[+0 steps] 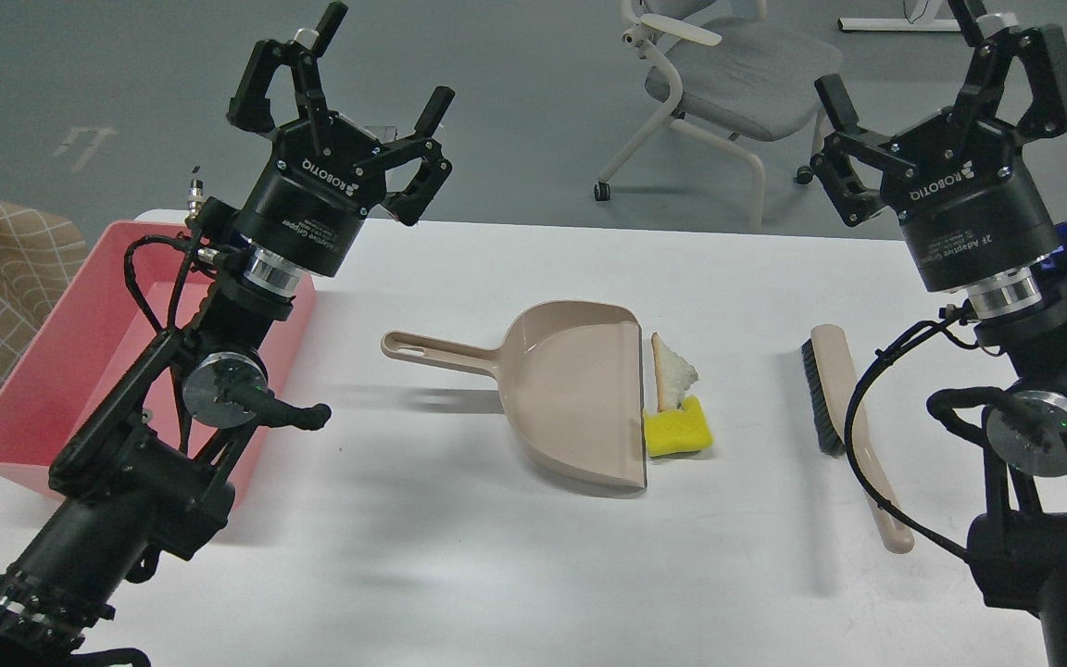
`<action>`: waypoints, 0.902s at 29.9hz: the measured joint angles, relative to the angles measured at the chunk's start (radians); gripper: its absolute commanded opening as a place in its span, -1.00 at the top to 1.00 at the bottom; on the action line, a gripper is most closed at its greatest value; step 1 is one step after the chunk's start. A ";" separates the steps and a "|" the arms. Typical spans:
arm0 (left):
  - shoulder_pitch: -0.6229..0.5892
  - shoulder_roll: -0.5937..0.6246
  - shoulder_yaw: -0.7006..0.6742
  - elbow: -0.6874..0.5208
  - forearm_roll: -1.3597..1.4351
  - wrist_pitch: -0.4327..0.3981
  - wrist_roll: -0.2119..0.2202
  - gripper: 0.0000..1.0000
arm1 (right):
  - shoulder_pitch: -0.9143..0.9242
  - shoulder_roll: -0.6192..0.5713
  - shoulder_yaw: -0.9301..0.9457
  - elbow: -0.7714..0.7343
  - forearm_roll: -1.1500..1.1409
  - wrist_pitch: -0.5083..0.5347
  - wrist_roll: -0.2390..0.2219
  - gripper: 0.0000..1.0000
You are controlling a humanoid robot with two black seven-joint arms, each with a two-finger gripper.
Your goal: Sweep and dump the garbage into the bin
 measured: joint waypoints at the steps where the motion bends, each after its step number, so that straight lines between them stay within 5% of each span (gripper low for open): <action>1: 0.000 -0.001 0.000 0.000 0.000 0.000 0.000 -0.96 | 0.000 0.000 0.000 0.000 0.000 0.000 0.000 -1.00; 27: 0.013 0.004 0.011 -0.049 0.029 0.000 0.016 -0.96 | -0.014 0.000 0.004 0.024 0.000 0.000 0.001 -1.00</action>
